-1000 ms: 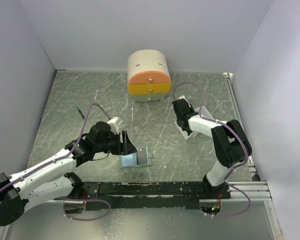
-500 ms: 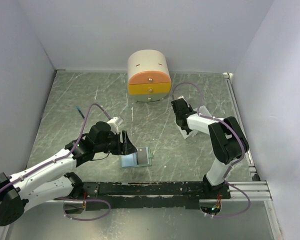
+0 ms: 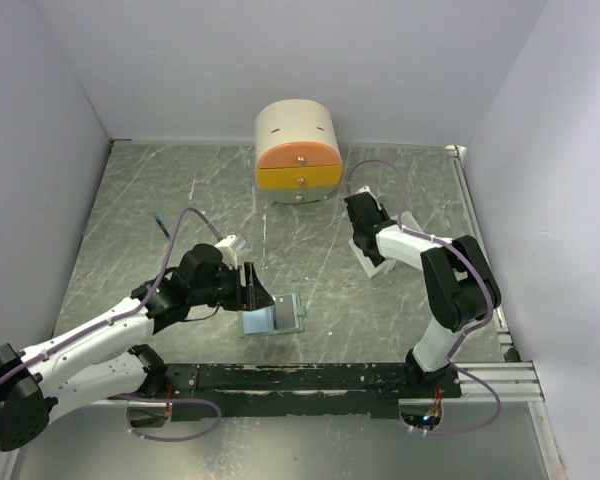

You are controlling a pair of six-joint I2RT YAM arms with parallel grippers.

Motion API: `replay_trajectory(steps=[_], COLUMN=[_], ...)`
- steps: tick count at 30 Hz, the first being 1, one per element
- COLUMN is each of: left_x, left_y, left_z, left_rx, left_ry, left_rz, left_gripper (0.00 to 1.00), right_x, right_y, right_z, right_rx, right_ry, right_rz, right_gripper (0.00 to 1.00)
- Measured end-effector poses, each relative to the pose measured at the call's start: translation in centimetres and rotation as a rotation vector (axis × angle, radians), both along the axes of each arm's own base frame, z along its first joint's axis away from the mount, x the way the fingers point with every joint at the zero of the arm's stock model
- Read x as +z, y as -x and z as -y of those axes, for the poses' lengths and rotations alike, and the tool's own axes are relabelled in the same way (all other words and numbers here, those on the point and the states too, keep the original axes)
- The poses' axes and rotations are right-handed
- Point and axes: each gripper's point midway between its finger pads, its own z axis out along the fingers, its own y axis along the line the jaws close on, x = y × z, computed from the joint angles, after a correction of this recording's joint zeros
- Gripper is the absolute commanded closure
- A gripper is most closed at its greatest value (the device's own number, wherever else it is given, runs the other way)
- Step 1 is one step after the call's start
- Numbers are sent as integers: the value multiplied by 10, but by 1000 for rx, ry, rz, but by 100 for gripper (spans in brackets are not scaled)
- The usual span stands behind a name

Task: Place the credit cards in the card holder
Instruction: Pick up the credit card from the storage box.

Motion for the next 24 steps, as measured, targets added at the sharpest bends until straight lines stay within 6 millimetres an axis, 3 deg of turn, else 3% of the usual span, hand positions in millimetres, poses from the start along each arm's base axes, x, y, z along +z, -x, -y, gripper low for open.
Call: replay_trajectory(steps=[8, 24], left_x=[0, -1], left_y=[0, 0], left_z=[0, 0], left_rx=[0, 0], left_ry=[0, -1], left_rz=[-1, -1], left_gripper=[29, 29], right_x=[0, 3], right_y=[0, -1], right_z=[4, 3], right_rx=[-8, -1], right_ry=[-2, -3], right_rz=[-1, 3], right_gripper=[82, 87])
